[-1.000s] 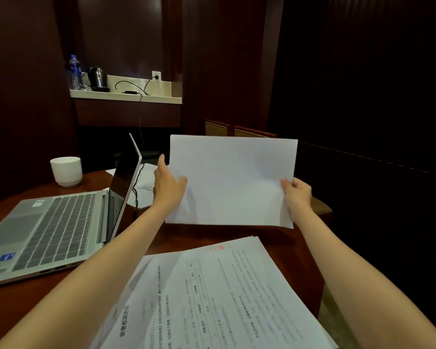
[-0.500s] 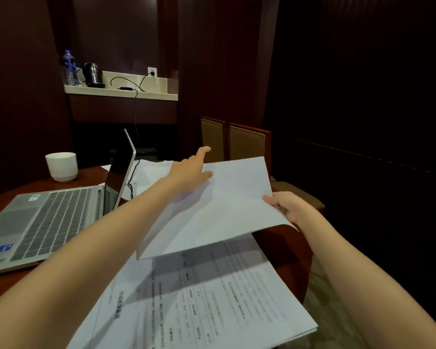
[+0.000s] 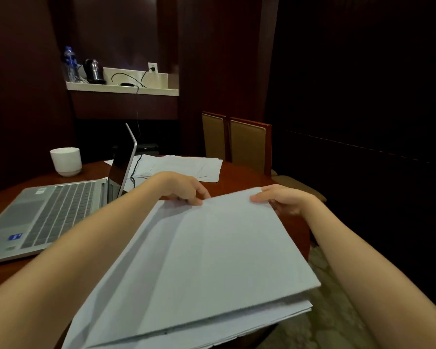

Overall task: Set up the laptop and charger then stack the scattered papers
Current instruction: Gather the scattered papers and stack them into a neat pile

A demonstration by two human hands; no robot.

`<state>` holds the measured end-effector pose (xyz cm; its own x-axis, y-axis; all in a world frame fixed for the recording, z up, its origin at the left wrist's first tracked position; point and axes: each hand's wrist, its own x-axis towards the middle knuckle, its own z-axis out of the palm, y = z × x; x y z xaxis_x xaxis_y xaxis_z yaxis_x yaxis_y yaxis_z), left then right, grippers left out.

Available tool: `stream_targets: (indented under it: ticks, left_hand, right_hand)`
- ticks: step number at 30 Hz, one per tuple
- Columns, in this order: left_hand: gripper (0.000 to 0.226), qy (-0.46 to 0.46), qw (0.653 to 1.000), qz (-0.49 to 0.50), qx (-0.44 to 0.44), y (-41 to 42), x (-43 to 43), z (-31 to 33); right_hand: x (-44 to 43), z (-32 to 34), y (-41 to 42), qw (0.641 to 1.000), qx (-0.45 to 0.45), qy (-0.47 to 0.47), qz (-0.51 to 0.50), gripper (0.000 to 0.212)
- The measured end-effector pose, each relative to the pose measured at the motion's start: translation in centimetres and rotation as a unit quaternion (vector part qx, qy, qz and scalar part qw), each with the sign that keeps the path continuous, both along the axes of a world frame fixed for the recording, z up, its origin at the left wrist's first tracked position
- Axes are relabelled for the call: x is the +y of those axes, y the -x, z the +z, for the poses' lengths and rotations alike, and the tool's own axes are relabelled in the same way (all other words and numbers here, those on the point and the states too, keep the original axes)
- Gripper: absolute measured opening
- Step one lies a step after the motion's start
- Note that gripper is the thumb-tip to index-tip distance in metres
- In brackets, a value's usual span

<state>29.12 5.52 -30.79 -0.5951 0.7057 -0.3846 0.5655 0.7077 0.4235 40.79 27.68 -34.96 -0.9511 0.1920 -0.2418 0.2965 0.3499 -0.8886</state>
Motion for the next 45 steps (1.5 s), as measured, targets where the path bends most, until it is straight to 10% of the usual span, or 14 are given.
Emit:
stream_targets:
  ticks: [8, 18, 27, 45]
  left_hand:
    - [0.041, 0.115, 0.993, -0.016, -0.03, 0.2, -0.4, -1.4]
    - [0.053, 0.048, 0.985, 0.114, 0.124, 4.9, 0.1, -4.7]
    - [0.081, 0.042, 0.969, 0.221, 0.102, 9.3, 0.5, -8.7]
    - [0.073, 0.023, 0.928, 0.239, 0.285, 15.1, 0.8, -11.3]
  right_hand:
    - [-1.1, -1.4, 1.0, 0.992, -0.068, -0.1, 0.021, 0.007]
    - [-2.1, -0.6, 4.7, 0.968, -0.073, -0.239, -0.037, 0.033]
    - [-5.1, -3.5, 10.5, 0.896, -0.143, -0.396, 0.141, 0.06]
    - [-4.9, -2.8, 15.7, 0.886, -0.152, -0.403, 0.172, 0.063]
